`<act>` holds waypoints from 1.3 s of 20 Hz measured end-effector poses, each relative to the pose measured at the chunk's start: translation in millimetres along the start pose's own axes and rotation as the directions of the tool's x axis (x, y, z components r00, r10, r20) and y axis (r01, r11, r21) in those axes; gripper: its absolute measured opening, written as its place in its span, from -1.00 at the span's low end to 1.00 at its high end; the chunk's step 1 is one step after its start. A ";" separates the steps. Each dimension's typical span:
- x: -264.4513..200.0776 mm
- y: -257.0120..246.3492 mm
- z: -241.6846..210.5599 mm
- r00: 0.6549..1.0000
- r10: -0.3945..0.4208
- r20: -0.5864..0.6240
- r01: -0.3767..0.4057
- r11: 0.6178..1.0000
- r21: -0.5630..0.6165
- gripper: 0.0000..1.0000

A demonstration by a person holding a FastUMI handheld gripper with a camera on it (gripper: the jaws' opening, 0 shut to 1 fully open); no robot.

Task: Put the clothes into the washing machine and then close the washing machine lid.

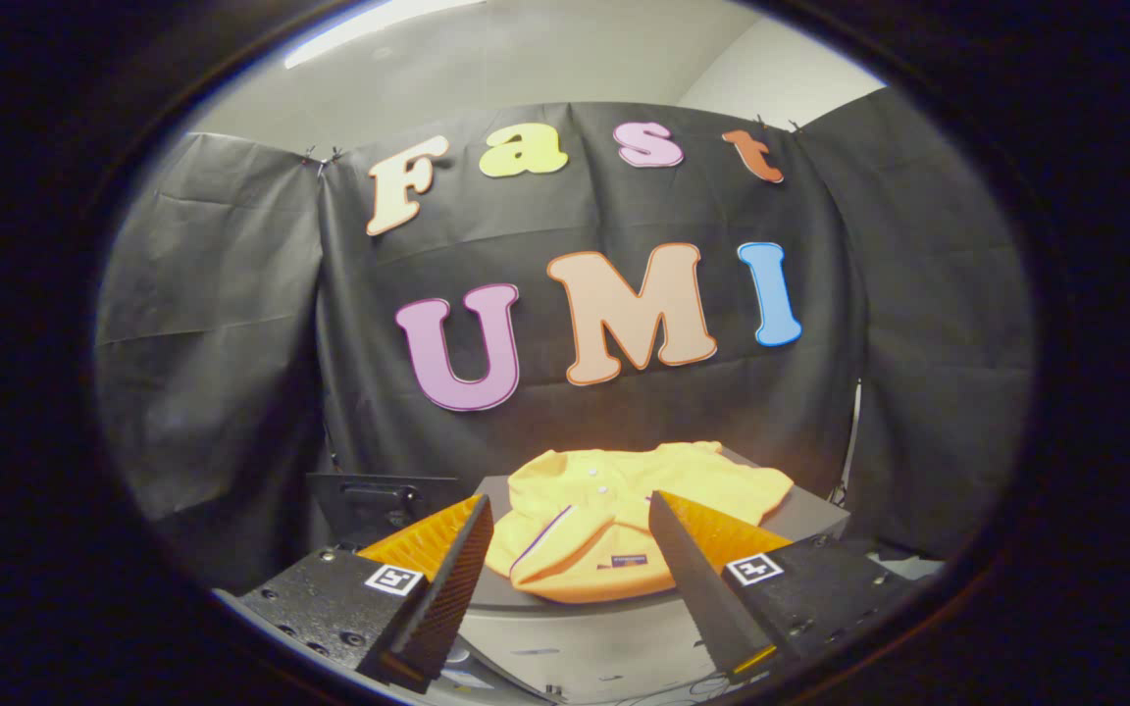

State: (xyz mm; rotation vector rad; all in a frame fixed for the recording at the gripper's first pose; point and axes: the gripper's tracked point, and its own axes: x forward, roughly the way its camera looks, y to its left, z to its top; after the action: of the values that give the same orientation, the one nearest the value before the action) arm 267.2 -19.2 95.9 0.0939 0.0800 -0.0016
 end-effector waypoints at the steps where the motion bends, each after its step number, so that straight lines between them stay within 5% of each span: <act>1: 15.3 0.2 -2.9 1.000 0.000 -0.025 0.000 1.000 -0.008 0.93; 4: 58.2 -2.6 -22.0 0.992 -0.012 -0.129 0.006 0.999 -0.050 0.94; 8: 104.0 -25.7 -49.0 0.952 -0.125 -0.281 0.093 0.988 -0.124 0.94; 14: 137.9 -24.8 -67.0 0.916 -0.159 -0.367 0.060 0.962 -0.266 0.95; 16: 139.8 -28.9 -86.7 0.870 -0.159 -0.466 0.064 0.975 -0.213 0.95; 19: 148.4 -35.9 -92.9 0.873 -0.103 -0.477 0.138 0.990 0.037 0.91; 22: 138.9 -45.2 -93.6 0.889 -0.105 -0.445 0.064 0.992 -0.108 0.25; 23: 134.3 -43.1 -93.2 0.888 -0.106 -0.448 0.040 0.987 -0.153 0.17; 26: 120.0 -38.6 -96.7 0.865 -0.147 -0.481 0.081 0.985 -0.155 -0.60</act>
State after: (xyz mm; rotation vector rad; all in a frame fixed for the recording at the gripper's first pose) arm 378.9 -48.4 -13.2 -0.0443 0.5976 -0.0918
